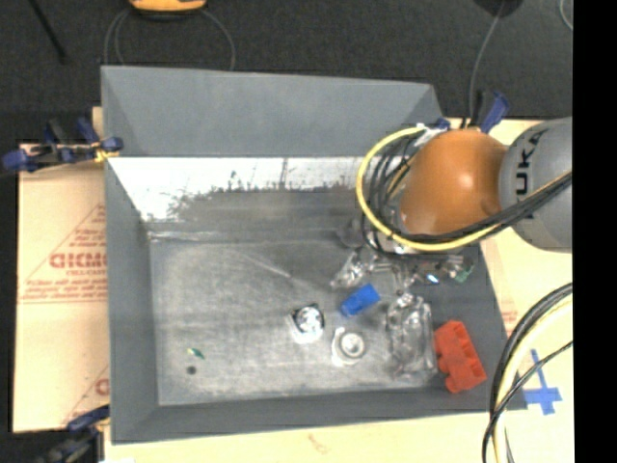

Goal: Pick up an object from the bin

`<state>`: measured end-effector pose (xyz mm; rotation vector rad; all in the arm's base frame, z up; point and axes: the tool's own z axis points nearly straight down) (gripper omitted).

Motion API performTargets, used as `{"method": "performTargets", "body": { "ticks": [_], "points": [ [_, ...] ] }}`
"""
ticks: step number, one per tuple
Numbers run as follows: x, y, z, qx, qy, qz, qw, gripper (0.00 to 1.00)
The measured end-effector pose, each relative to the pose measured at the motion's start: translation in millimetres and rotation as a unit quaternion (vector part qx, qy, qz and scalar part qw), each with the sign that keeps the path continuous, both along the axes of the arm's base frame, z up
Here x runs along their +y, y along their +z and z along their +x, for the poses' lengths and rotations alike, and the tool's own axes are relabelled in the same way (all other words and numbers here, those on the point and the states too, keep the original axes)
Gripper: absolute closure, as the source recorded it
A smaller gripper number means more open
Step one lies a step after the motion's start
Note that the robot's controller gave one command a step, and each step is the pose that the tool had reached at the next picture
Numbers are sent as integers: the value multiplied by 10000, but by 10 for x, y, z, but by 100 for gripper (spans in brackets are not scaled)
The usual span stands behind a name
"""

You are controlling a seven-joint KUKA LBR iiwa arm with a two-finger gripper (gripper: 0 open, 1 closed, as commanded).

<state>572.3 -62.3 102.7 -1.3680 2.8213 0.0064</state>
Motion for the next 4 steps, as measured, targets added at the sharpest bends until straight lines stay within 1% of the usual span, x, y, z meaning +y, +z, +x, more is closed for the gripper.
{"method": "performTargets", "body": {
  "ticks": [1, 2, 3, 4],
  "points": [
    [124, -281, 260, -17, 782, -43, 9969, 0],
    [115, -251, 285, -29, 748, -32, 9972, 0],
    [128, -236, 300, -50, 737, -20, 9973, 100],
    [116, 681, 332, -44, 705, -42, 9975, 100]
  ]
}}
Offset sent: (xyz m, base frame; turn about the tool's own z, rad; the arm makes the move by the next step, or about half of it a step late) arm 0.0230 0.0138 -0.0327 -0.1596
